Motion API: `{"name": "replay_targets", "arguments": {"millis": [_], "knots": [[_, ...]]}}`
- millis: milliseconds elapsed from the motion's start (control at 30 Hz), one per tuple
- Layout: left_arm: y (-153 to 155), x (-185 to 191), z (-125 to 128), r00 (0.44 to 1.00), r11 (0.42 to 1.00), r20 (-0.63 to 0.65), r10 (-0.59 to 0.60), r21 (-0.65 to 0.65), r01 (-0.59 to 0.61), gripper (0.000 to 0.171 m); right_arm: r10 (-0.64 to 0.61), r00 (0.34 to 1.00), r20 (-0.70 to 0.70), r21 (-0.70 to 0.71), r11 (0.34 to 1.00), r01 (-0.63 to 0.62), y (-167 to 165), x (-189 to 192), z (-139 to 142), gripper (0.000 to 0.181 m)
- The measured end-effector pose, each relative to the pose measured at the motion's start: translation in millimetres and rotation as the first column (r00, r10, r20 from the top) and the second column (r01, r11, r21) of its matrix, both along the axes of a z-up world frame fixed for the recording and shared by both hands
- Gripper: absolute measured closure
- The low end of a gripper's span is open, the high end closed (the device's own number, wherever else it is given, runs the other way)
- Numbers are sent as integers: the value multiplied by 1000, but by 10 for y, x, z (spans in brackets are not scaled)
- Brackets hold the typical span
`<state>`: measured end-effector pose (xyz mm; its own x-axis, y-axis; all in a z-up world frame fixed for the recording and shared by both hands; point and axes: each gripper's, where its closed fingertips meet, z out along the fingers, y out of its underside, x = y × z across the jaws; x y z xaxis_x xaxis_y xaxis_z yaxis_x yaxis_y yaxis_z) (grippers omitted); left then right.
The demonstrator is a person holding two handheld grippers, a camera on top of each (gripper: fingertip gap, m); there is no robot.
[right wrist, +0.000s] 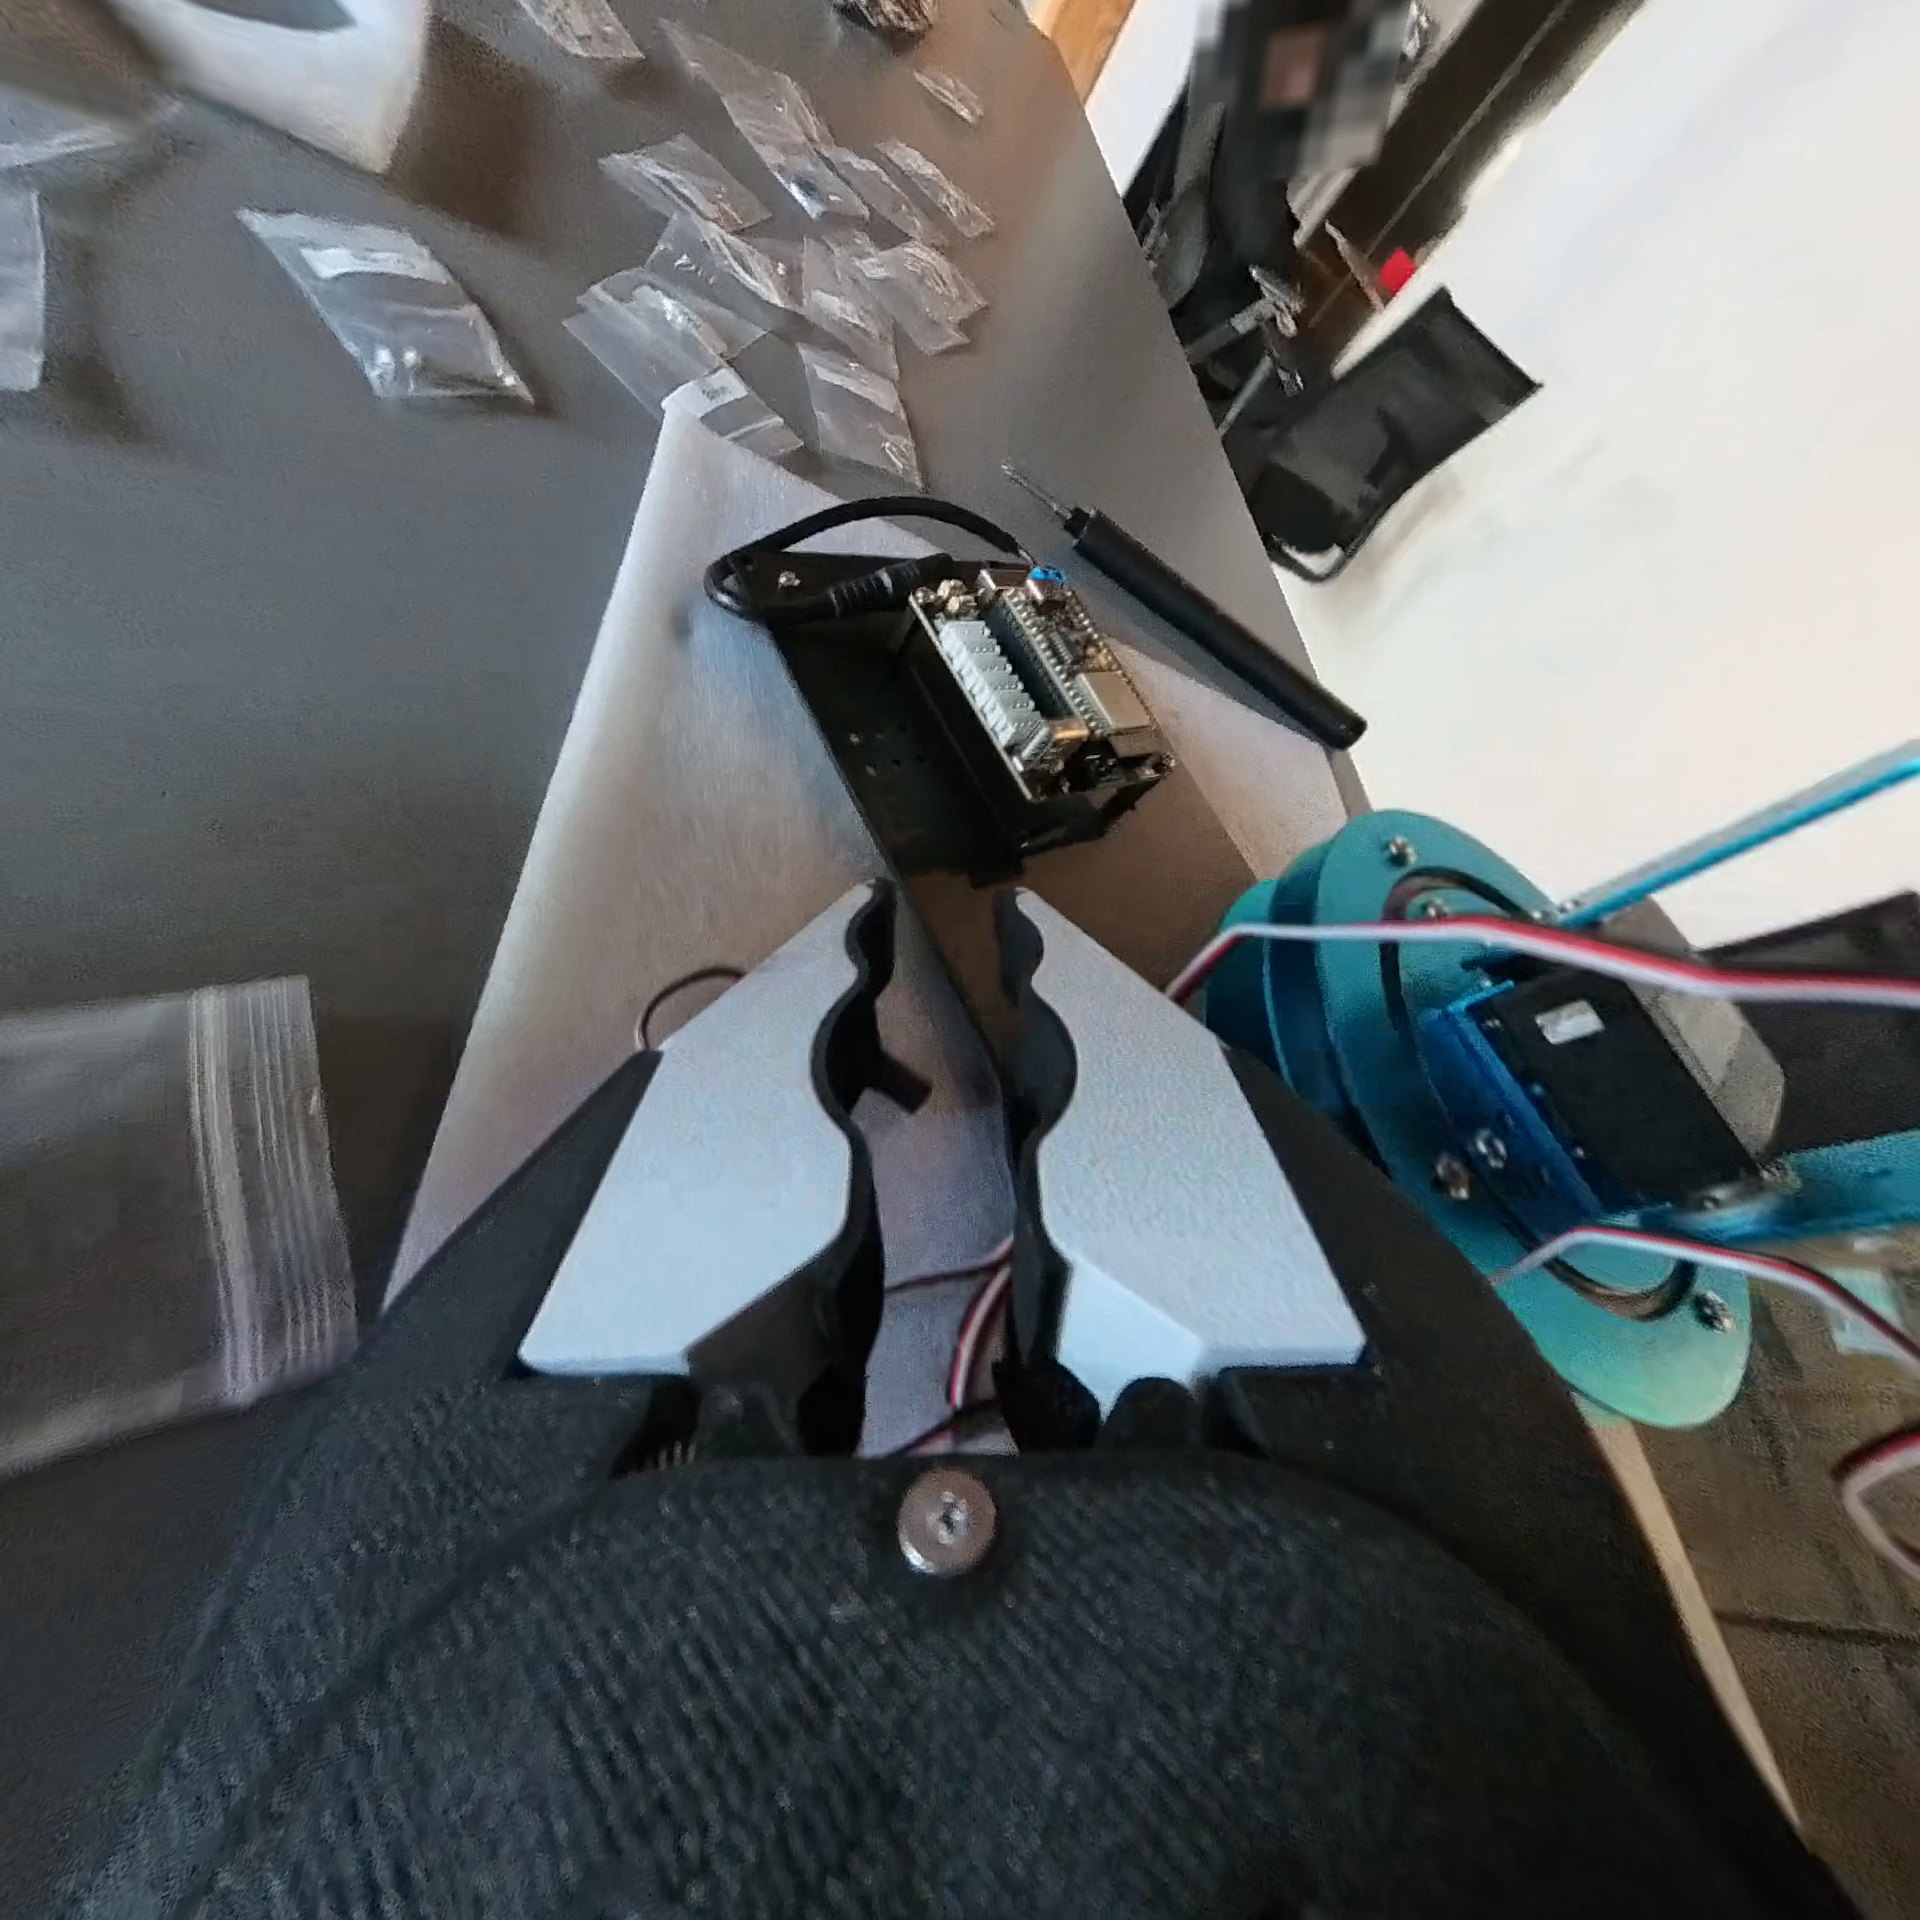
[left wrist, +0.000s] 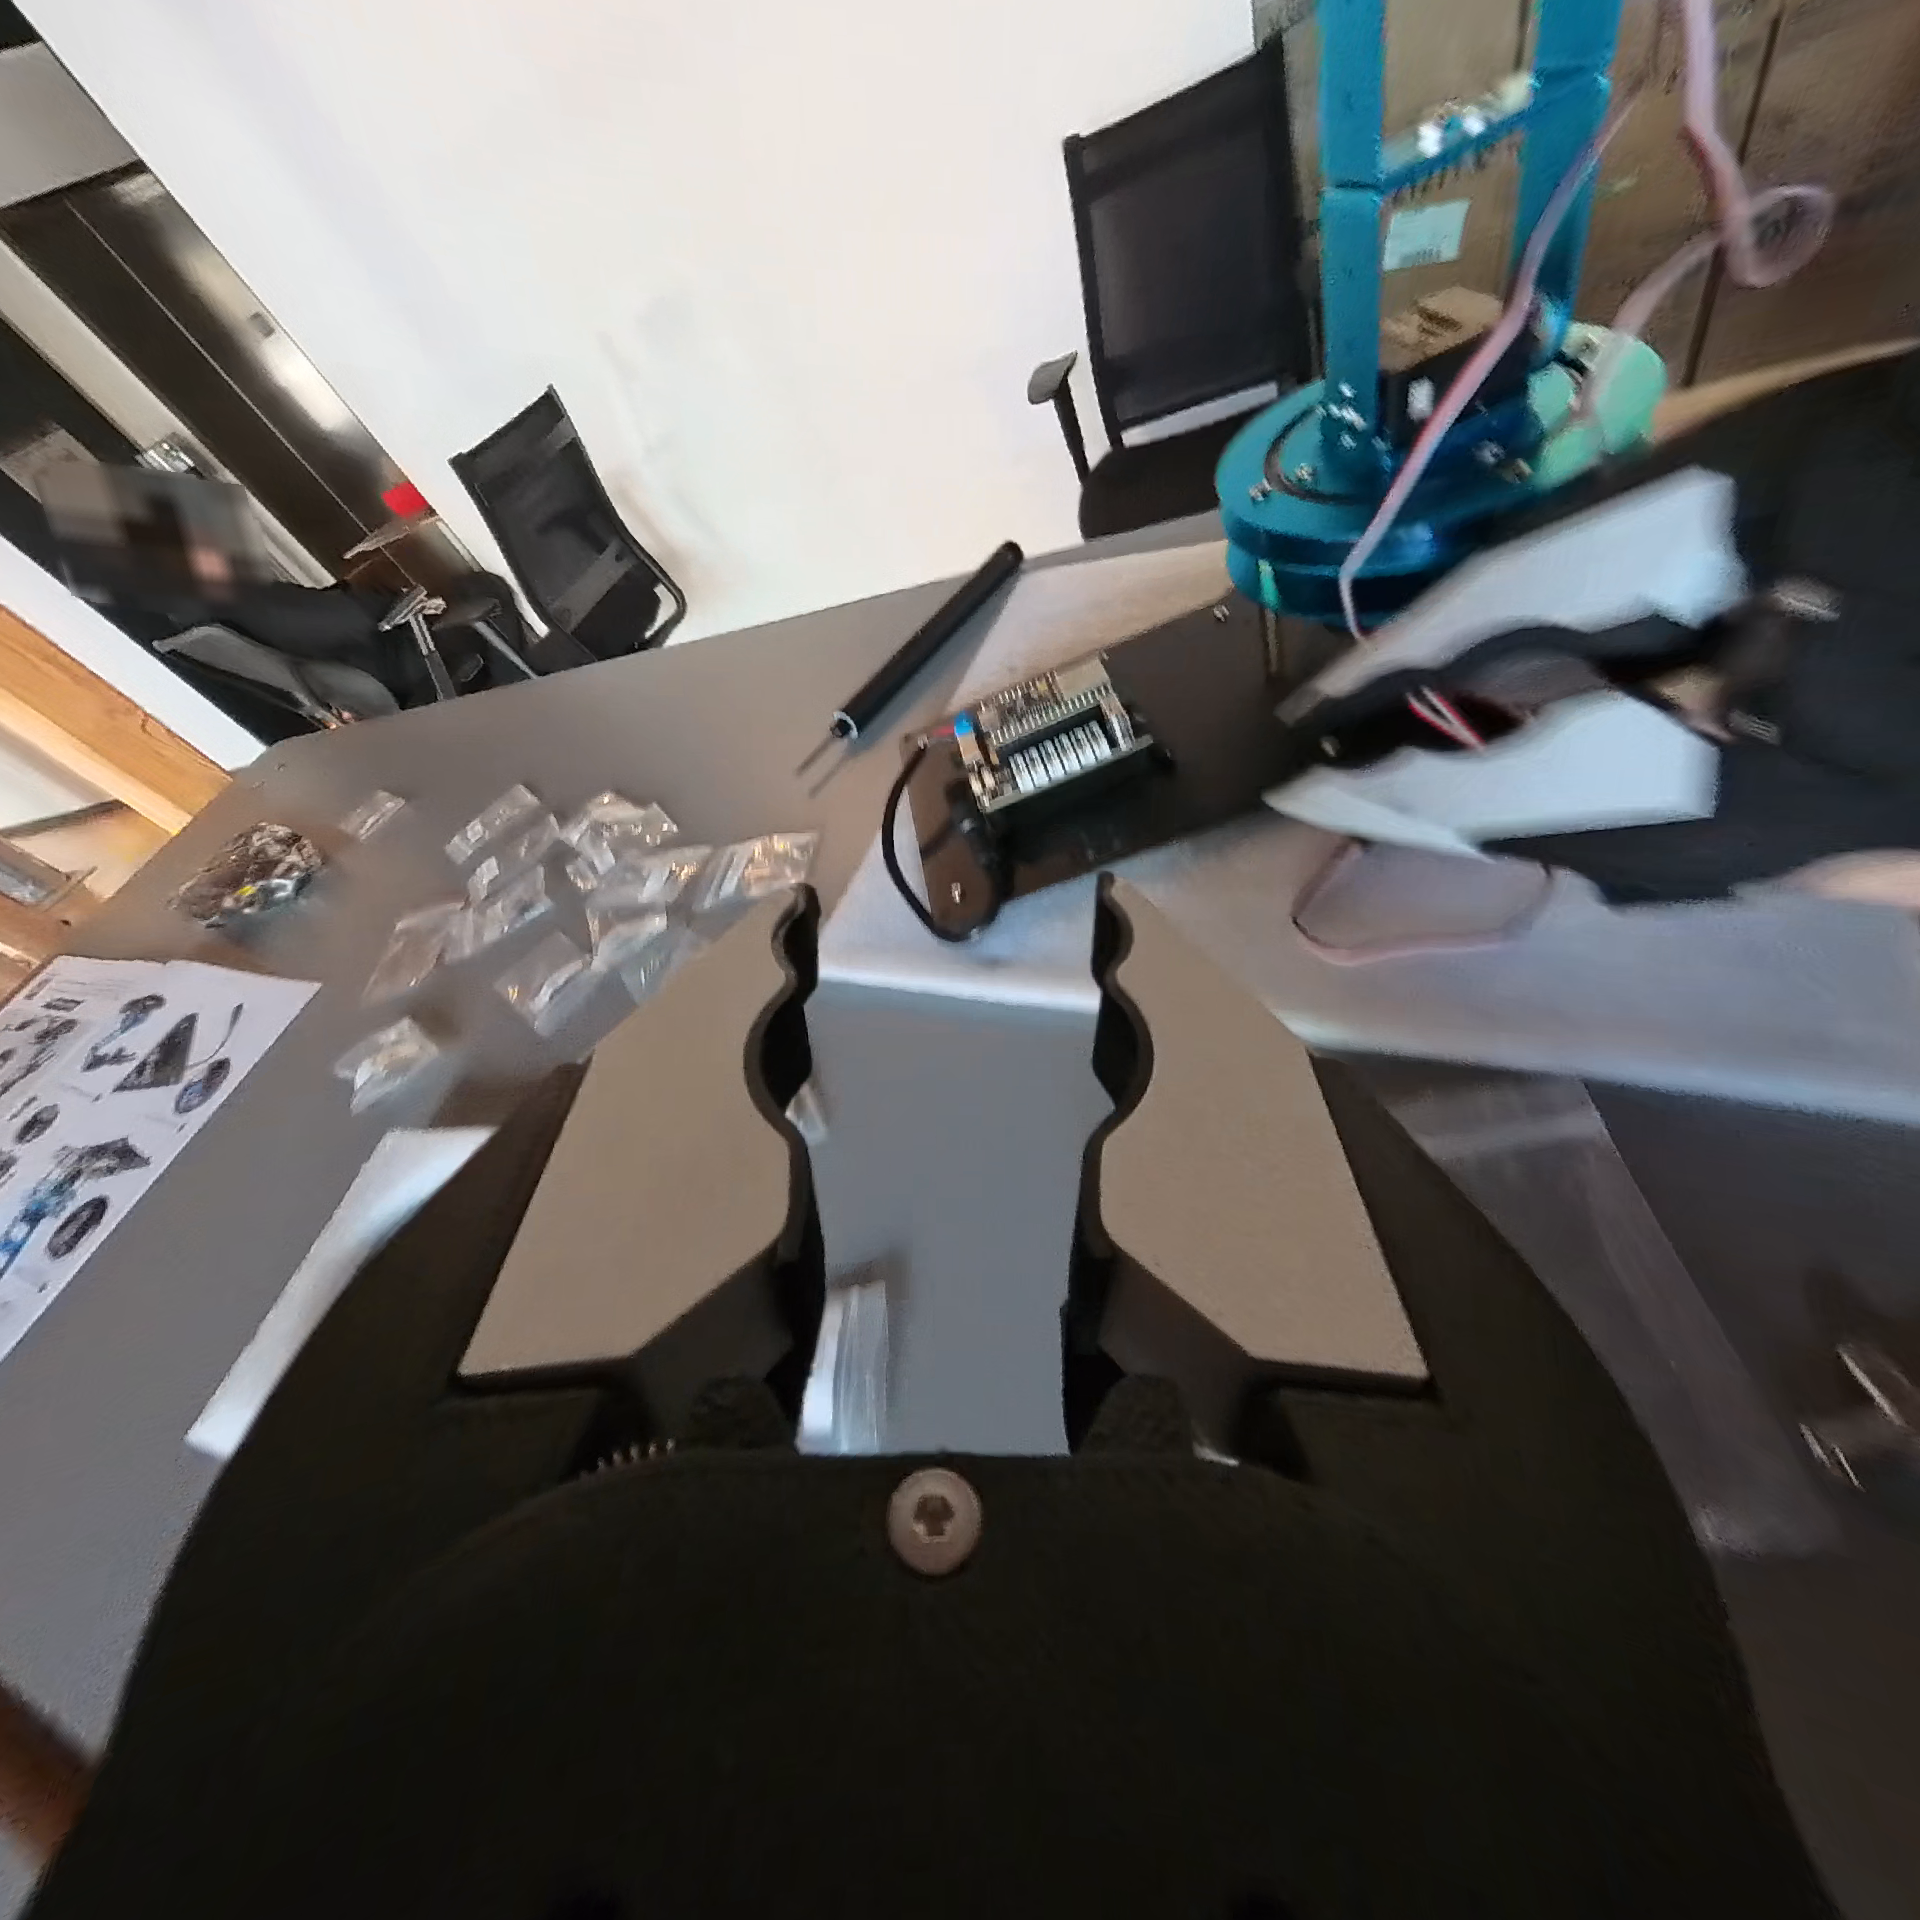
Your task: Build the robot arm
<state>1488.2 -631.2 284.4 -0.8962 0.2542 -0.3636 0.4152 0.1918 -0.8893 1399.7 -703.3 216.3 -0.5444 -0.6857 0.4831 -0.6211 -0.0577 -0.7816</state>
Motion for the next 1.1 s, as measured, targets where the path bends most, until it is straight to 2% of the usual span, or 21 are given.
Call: {"name": "replay_targets", "arguments": {"millis": [133,267,333,400,500,667,767,867,1033,1100], "knots": [[325,11,-47,999,1000,16,-28,11,28,123,-103,995,-12,56,993,104,-140,100,-42,157],[545,-15,-90,996,997,-60,-63,39,65,126,-120,987,-107,-37,993,116,-131,83,39,157],[572,-25,-95,994,996,-80,-76,48,80,126,-124,985,-122,-34,992,121,-95,35,69,157],[571,-26,-91,993,995,-86,-78,47,82,126,-105,990,-89,26,994,108,15,19,94,155],[600,-101,-95,981,992,-162,-107,56,117,130,-57,998,-22,72,996,59,254,21,204,154],[627,-193,-109,951,981,-271,-148,80,175,134,6,999,33,-31,999,-5,590,-113,453,151],[635,-287,-117,929,973,-324,-178,81,214,140,41,996,85,-80,996,-34,755,-276,491,151],[580,-407,-168,919,964,-350,-181,121,236,144,66,990,127,-132,990,-49,775,-548,490,152],[316,-662,-240,921,951,-374,-110,230,207,137,173,964,202,-192,972,-134,549,-1139,629,153],[118,-705,-263,933,959,-356,-45,246,140,133,223,946,236,-197,964,-178,339,-1408,670,152]]}}
